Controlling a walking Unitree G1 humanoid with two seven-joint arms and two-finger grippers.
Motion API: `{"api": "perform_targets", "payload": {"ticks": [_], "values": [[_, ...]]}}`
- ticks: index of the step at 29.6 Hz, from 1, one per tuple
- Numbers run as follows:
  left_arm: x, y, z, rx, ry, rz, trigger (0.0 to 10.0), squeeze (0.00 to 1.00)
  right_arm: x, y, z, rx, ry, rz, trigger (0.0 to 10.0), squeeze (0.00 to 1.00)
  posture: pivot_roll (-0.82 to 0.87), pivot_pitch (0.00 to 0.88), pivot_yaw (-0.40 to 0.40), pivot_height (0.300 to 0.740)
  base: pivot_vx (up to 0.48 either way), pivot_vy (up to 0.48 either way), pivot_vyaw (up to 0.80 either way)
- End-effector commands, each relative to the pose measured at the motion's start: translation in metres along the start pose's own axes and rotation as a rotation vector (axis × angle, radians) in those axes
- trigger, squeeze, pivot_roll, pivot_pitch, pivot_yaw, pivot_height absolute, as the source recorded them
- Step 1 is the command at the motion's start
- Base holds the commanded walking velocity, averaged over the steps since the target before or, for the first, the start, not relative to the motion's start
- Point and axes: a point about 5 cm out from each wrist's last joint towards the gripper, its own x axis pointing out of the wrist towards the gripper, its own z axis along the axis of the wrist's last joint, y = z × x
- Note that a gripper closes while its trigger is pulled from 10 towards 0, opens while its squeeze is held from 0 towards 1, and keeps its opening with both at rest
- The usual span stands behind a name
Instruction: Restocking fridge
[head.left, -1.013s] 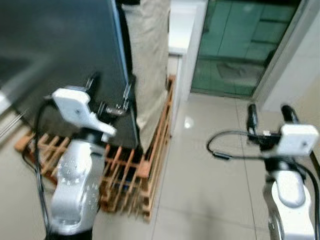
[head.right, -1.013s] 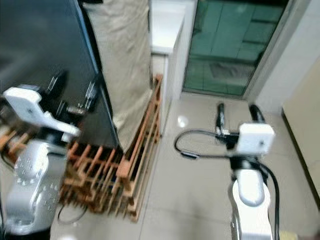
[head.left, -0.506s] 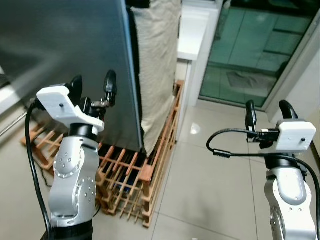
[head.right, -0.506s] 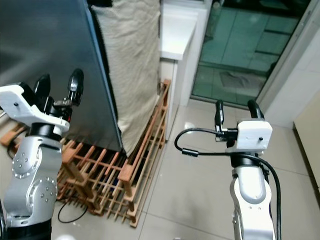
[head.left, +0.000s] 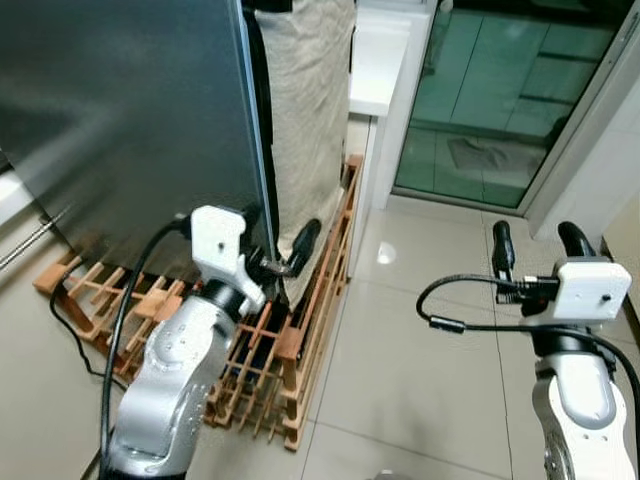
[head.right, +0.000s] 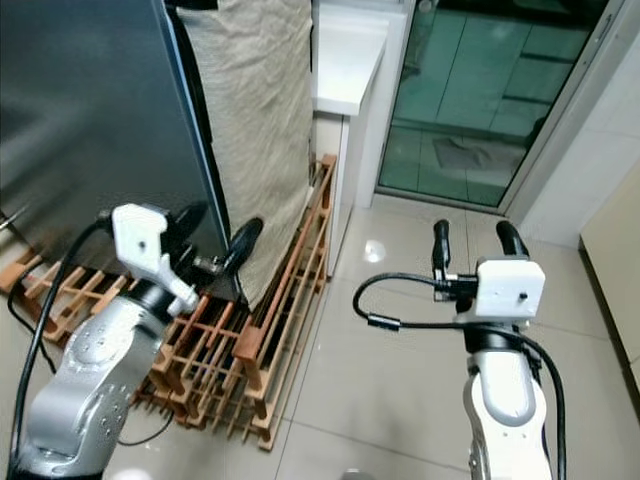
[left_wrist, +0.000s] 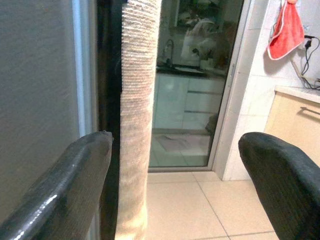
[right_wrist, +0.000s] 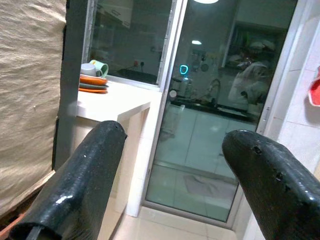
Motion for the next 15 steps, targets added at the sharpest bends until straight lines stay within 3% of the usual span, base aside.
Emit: {"api": "perform_targets", "payload": {"ticks": [1, 3, 15], "values": [[0.003, 0.004, -0.004, 0.011, 0.021, 0.033, 10.0, 0.00, 0.003, -0.003, -0.002, 0.002, 0.007, -0.009, 10.0, 0.00, -0.10, 0.000, 0.010, 0.731, 0.000, 0.000, 0.00], [0.014, 0.009, -0.002, 0.003, 0.009, 0.081, 10.0, 0.00, 0.004, -0.004, -0.006, 0.003, 0.027, -0.003, 10.0, 0.00, -0.11, 0.000, 0.008, 0.731, 0.000, 0.000, 0.00], [0.024, 0.013, 0.006, -0.047, -0.018, 0.109, 10.0, 0.00, 0.001, -0.006, -0.011, -0.009, 0.043, -0.005, 10.0, 0.00, -0.12, 0.000, 0.018, 0.731, 0.000, 0.000, 0.00]]}}
